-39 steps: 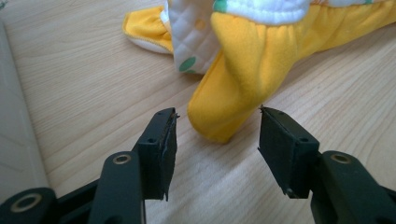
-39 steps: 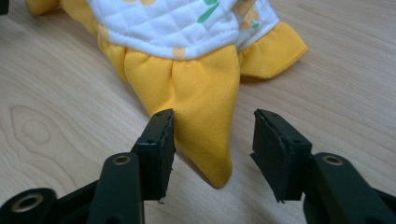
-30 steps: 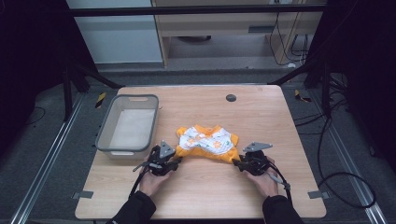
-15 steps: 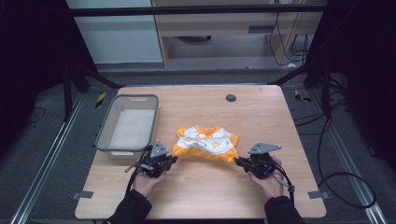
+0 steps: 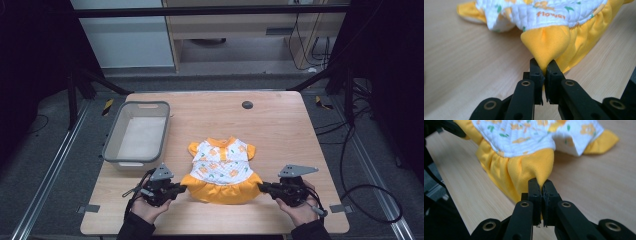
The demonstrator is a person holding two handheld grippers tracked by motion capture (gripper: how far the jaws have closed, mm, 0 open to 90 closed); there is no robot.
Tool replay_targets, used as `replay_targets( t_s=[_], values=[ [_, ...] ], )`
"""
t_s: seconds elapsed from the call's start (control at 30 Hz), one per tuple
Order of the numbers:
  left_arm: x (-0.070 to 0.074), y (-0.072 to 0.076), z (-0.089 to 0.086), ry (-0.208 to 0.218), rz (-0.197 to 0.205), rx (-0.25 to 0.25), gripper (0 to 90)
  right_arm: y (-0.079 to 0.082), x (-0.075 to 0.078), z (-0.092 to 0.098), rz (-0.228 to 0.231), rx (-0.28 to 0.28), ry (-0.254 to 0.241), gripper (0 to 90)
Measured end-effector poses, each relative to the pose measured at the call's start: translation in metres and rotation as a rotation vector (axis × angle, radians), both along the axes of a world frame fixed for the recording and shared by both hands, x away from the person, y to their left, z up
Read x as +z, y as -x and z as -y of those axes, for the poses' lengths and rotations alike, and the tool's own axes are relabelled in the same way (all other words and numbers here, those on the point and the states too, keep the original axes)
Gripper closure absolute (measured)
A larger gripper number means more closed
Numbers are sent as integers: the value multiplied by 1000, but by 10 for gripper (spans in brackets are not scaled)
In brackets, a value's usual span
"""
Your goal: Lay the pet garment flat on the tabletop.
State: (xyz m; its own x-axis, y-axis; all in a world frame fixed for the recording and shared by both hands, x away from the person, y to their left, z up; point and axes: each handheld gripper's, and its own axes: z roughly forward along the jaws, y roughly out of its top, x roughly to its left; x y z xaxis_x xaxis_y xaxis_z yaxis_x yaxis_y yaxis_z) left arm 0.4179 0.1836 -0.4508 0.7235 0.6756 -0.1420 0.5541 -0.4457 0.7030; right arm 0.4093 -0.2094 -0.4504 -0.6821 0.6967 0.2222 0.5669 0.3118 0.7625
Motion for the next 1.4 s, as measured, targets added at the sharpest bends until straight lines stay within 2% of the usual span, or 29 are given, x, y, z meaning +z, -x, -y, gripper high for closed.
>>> replay_targets(
  t_s=[0.07, 0.17, 0.23, 0.27, 0.3, 0.37, 0.47, 0.6, 0.7, 0.9, 1.0, 1.07, 1.17, 1.3, 1.4],
  values=[
    [-6, 0, 2, -21, -16, -1, 833, 0, -7, -2, -26, -7, 38, 870],
    [-14, 0, 3, -43, -7, 17, 746, -4, -15, -4, -26, -18, 86, 858],
    [-14, 1, 3, -40, 0, 23, 664, -5, -18, -4, -25, -22, 90, 842],
    [-13, 2, 2, -30, 16, 30, 664, -6, -19, -4, -21, -26, 97, 828],
    [-10, 3, 0, -9, 40, 35, 577, -5, -18, -3, -2, -35, 85, 779],
    [-4, 7, -4, 16, 71, 42, 523, -3, -15, -2, 12, -47, 59, 745],
    [8, 11, -10, 53, 125, 54, 478, -3, -7, 0, 62, -57, 18, 679],
    [21, 6, -14, 68, 170, 72, 457, -9, 0, 2, 107, -83, 7, 599],
    [29, -9, -13, 59, 196, 95, 454, -20, 5, 3, 133, -112, 3, 558],
    [34, -45, -1, 26, 219, 142, 450, -45, 10, -3, 162, -173, 47, 484],
    [32, -66, 10, 16, 231, 157, 448, -61, 10, -8, 152, -196, 77, 490],
    [31, -77, 15, 16, 234, 179, 447, -72, 9, -11, 135, -212, 72, 489],
    [27, -95, 19, -6, 241, 208, 446, -91, 6, -14, 126, -232, 80, 483],
    [17, -117, 23, -11, 215, 248, 464, -108, 0, -20, 109, -247, 100, 484],
    [8, -129, 27, -53, 207, 251, 465, -121, -8, -23, 71, -246, 108, 501]
  ],
)
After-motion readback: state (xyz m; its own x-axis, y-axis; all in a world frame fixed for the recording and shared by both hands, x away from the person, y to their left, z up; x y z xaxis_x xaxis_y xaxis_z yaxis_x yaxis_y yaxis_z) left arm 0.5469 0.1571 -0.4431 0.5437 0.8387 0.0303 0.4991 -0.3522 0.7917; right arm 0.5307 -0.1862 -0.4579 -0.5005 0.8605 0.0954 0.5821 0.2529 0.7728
